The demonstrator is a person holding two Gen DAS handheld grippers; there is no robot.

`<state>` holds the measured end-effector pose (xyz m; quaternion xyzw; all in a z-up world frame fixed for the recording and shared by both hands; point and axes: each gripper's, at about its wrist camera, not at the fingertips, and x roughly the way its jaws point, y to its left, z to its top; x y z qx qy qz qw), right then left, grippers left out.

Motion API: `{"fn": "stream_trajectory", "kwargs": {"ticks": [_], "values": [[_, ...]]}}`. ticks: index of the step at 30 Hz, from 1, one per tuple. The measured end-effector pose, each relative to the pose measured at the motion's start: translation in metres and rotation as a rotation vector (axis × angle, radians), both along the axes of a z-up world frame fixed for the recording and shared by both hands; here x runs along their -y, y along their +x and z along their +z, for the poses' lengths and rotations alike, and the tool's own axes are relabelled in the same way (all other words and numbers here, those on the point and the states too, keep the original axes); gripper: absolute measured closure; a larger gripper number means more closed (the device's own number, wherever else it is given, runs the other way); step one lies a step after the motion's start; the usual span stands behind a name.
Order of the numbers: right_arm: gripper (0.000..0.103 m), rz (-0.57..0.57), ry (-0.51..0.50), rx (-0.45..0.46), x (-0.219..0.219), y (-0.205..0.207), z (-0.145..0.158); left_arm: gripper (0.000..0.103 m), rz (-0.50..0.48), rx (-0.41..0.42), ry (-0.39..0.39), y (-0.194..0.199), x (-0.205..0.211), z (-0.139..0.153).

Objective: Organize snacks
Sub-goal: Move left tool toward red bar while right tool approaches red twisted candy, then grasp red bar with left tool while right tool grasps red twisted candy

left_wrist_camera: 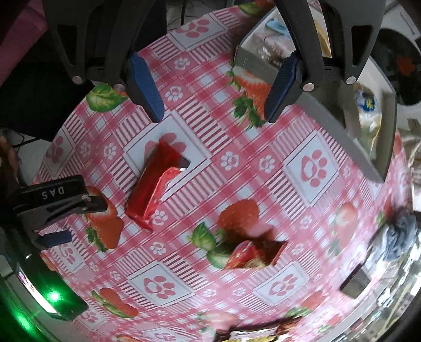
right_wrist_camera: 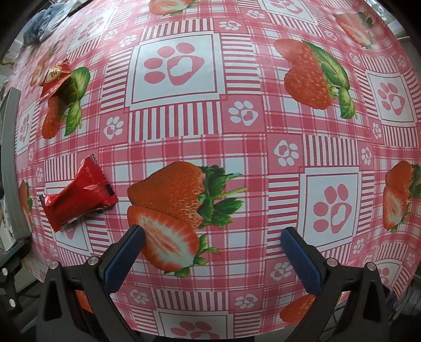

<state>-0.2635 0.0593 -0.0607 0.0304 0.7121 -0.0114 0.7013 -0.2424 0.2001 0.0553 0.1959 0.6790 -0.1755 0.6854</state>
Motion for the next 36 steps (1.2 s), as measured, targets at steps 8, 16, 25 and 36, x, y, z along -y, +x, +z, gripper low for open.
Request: {"fn": "stream_trajectory", "kwargs": {"ticks": [8,16,25,36], "values": [[0.0,0.023,0.003,-0.052,0.001,0.014,-0.005,0.022,-0.223,0.1,0.001,0.017,0.067,-0.01],[0.0,0.034,0.007,-0.113,0.003,0.035,-0.011,0.022,-0.334,0.079,-0.006,0.029,0.123,-0.04],[0.0,0.039,0.009,-0.156,0.006,0.057,-0.02,0.023,-0.262,0.021,-0.041,0.035,0.123,-0.055],[0.0,-0.01,0.068,-0.255,0.02,0.089,-0.029,0.06,-0.242,0.045,-0.097,0.009,0.097,-0.044]]}}
